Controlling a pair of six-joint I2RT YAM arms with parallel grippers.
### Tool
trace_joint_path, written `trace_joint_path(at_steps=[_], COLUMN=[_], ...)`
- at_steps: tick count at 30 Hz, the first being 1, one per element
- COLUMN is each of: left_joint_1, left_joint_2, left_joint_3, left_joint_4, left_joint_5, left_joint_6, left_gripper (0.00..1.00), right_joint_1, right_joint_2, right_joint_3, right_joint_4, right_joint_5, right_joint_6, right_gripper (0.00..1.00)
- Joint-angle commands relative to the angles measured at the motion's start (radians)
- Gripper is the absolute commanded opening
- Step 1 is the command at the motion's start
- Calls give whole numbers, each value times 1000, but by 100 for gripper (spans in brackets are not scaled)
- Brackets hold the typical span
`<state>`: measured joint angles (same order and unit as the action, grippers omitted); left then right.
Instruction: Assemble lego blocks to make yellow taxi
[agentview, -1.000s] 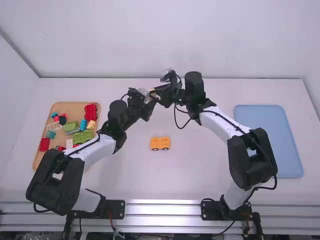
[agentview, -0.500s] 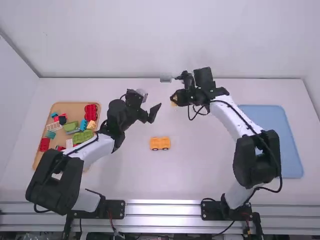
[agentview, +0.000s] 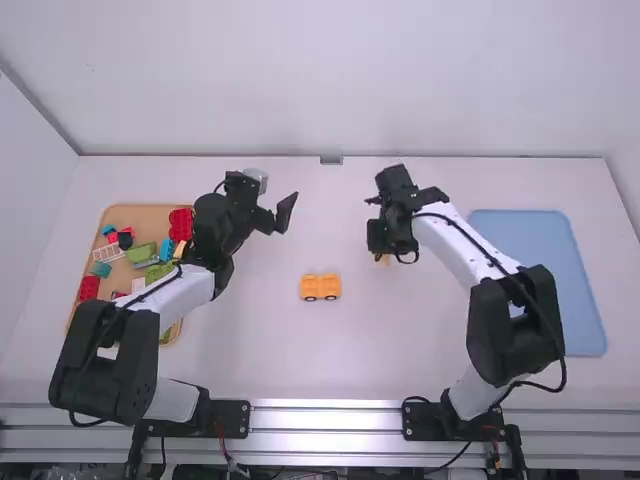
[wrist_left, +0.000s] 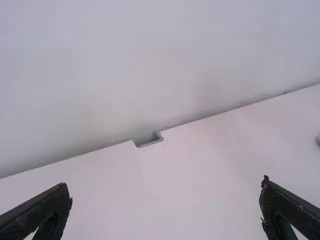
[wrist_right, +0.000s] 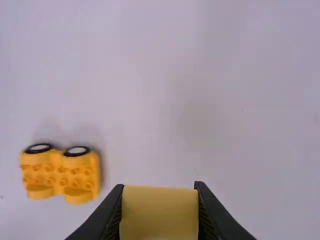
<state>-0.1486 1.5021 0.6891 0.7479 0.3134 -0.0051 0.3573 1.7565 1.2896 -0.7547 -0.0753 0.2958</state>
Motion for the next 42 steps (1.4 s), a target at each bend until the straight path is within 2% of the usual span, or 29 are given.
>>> trace_joint_path(at_steps=[1, 5, 7, 9, 10, 16, 22, 32, 42], left_joint_1=[2, -2, -2, -3, -3, -3, -2, 2, 3], left_joint_2=[2, 2, 2, 2, 2, 2, 2, 2, 2], left_joint_3=[26, 26, 26, 26, 26, 26, 26, 25, 24], left_joint_4=[-5, -27, -42, -58, -63, -79, -78, -82, -86], left_joint_5=[10, 8, 10, 7, 7, 8, 7, 7, 7], left_joint_6=[-8, -34, -31, -32, -32, -32, -32, -32, -29], left_gripper=[99, 99, 99, 99, 99, 99, 98, 99, 99], right_joint_1=[14, 31, 31, 31, 31, 29, 13, -80, -79], right_joint_2=[-13, -13, -13, -13, -13, -13, -12, 84, 200], right_joint_3=[-62, -128, -145, -156, -161, -205, -248, -248, -196], right_joint_4=[20, 92, 117, 119, 115, 118, 204, 221, 168], right_joint_5=[19, -11, -55, -90, -92, -97, -92, -198, -238], right_joint_6=[126, 225, 344, 468, 536, 845, 962, 1187, 1246], right_gripper=[9, 12, 12, 2, 0, 0, 0, 0, 0])
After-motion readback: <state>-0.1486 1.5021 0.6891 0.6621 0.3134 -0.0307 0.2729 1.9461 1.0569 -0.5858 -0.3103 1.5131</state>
